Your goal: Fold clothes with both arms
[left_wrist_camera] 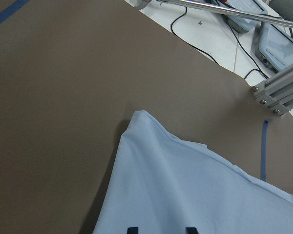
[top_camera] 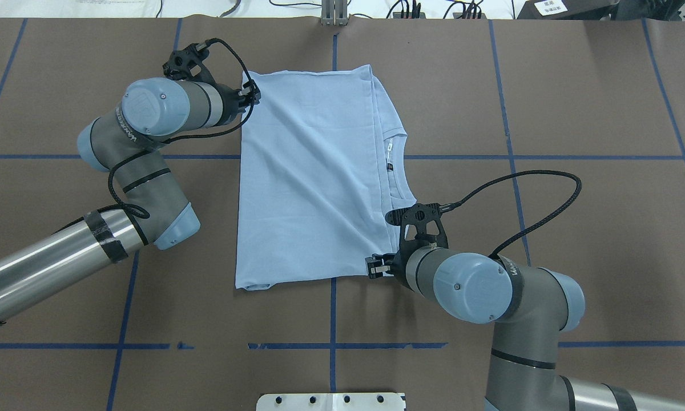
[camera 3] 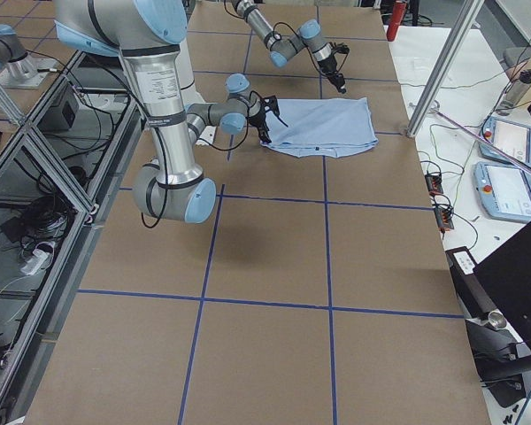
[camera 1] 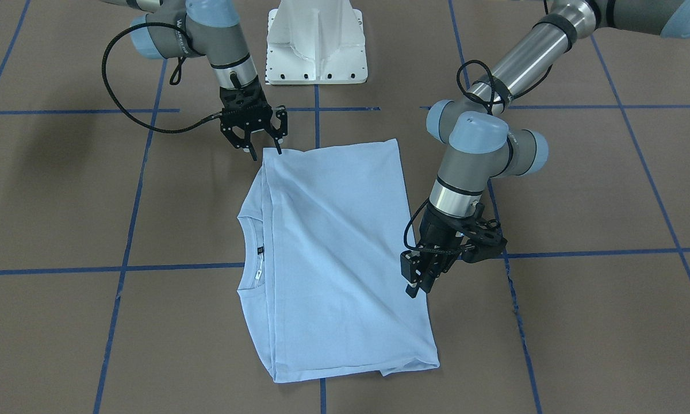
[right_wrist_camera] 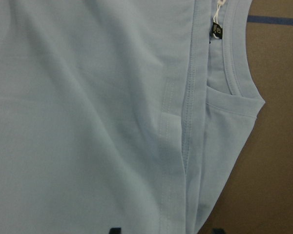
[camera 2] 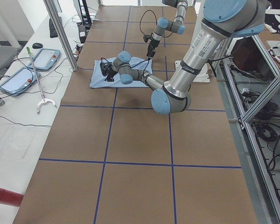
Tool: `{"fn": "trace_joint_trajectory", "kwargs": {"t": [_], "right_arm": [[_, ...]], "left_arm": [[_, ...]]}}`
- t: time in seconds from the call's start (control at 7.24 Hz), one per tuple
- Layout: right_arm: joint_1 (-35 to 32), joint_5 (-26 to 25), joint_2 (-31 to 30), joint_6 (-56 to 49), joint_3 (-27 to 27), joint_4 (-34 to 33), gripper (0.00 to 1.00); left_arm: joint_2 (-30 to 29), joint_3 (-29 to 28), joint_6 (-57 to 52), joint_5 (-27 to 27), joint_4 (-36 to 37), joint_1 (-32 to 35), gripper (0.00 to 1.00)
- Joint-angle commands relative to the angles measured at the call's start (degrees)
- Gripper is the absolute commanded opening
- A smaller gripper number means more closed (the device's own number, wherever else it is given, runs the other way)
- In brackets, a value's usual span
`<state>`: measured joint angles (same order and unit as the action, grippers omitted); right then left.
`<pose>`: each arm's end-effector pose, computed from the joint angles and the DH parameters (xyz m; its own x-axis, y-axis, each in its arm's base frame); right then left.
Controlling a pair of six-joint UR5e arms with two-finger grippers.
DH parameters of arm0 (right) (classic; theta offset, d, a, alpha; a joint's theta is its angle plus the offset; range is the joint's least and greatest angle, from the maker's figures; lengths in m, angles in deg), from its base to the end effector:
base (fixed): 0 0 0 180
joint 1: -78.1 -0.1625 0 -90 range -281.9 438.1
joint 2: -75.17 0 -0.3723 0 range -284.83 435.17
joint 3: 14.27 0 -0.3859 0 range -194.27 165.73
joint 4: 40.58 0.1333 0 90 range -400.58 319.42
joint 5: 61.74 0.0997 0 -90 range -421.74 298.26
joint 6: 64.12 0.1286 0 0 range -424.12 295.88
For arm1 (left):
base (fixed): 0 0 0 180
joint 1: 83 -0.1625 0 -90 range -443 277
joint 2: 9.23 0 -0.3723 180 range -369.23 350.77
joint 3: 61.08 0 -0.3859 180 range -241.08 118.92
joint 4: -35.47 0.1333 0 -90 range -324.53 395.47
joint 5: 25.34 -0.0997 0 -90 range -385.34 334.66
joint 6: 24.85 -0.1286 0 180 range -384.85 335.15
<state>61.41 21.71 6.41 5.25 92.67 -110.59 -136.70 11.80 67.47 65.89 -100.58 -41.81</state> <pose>-0.5316 -0.3139 0.2536 0.6060 -0.1837 0.7739 -0.1759 0.9179 0.3556 0.4754 -0.5895 0.2839 0.2750 -0.2944 -0.9153 0.6553 0.7540 -0.0457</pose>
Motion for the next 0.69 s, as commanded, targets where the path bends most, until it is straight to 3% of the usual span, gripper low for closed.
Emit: {"fn": "trace_joint_trajectory", "kwargs": {"t": [0.0,0.14,0.28,0.55], "right_arm": [[0.16,-0.21,0.38,20.38,0.82,-0.13,0.69],[0.08,-0.21,0.29,31.94,0.64,-0.21,0.69],[0.25,-0.21,0.46,38.24,0.38,-0.47,0.70],[0.43,-0.21,3.01,45.85,-3.65,-0.57,0.74]], "left_arm": [[0.12,0.07,-0.03,0.00,0.00,-0.14,0.43],[0.21,1.63,-0.11,0.52,-0.35,0.03,0.43],[1.42,6.18,-0.29,0.70,-0.52,0.30,0.43],[3.63,13.40,0.06,6.56,-0.09,1.96,0.43]]}}
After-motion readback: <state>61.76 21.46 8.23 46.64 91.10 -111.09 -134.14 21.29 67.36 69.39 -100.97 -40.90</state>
